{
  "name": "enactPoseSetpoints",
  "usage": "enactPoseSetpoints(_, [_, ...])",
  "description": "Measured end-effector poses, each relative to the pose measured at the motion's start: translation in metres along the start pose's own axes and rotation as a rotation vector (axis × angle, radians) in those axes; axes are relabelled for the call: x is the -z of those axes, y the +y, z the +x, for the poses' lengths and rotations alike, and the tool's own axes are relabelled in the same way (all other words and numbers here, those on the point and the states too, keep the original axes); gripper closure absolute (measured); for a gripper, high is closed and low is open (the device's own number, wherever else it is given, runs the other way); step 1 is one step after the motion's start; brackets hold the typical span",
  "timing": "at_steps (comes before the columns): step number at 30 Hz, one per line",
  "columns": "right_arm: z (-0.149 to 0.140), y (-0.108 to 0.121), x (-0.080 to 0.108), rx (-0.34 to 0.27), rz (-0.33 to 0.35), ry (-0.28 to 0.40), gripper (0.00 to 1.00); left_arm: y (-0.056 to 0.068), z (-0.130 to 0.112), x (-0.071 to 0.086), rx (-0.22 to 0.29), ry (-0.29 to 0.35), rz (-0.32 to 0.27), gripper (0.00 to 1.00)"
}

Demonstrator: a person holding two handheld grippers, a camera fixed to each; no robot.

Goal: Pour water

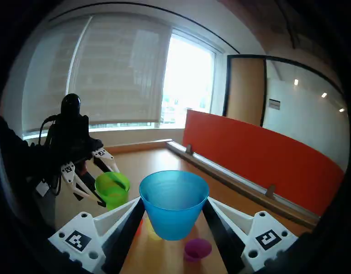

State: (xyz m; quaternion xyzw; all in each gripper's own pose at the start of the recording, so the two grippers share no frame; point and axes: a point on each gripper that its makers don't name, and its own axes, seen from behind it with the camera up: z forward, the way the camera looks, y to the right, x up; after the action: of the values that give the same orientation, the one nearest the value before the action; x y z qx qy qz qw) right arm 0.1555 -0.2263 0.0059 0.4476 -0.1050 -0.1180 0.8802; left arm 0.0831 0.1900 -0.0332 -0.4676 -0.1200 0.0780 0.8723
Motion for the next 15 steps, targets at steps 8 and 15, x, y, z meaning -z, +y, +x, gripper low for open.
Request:
enactPoseSetpoints(8, [-0.01,0.0,0.006,0.011,0.005,-0.032,0.11,-0.003,-0.008,0.005,-0.008,-0.037,0.005,0.18])
enactPoseSetpoints(15, [-0.019,0.003,0.011,0.013,0.001,-0.056,0.11,-0.008,-0.013,0.011,-0.013,-0.061,0.016,0.17])
